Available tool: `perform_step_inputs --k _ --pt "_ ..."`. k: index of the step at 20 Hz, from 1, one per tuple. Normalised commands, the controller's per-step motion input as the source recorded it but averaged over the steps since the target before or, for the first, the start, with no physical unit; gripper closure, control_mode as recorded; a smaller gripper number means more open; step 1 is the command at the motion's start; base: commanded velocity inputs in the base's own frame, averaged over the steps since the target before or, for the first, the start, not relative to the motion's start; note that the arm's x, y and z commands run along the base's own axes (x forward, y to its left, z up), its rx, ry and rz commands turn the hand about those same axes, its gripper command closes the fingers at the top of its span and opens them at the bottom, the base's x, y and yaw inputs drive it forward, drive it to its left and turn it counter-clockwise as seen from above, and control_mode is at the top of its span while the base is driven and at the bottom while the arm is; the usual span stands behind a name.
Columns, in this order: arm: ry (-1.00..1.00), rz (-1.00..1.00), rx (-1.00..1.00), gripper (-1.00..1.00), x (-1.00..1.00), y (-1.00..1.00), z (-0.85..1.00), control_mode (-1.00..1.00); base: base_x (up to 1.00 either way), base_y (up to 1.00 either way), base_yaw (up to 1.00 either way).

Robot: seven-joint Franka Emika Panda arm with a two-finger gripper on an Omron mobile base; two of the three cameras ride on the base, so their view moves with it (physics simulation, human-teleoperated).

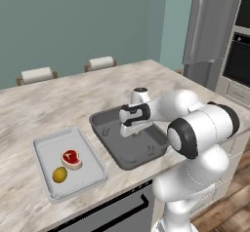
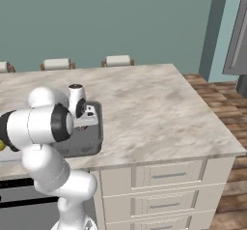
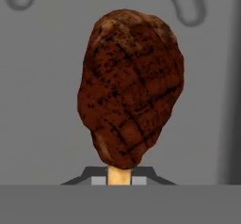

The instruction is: Place one lemon and one steak in each tupperware on the nearby counter, to pack two identical lunches.

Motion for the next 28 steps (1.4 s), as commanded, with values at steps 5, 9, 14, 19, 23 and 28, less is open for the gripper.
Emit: perform_step_inputs --k 5,9,14,19,23,28 --pt "0.00 0.00 0.00 1.00 0.34 0.08 -0.25 -1.00 0.00 0.00 0.00" --pt "0.00 0.00 0.00 -1.00 0.24 0.13 -0.26 -1.00 0.00 0.00 0.00" --pt "0.00 -0.01 -0.01 -1.00 0.07 0.06 -0.14 -1.00 0.00 0.00 0.00" --pt "-0.01 -0.09 -0.01 -1.00 -0.21 -0.11 0.13 -1.00 0.00 0.00 0.00" --pt "-0.13 -0.17 0.00 -1.00 -0.79 -0.32 0.87 -1.00 0.00 0.00 0.00" --pt "-0.22 -0.16 0.00 -1.00 -1.00 -0.18 0.95 -1.00 0.00 0.00 0.00"
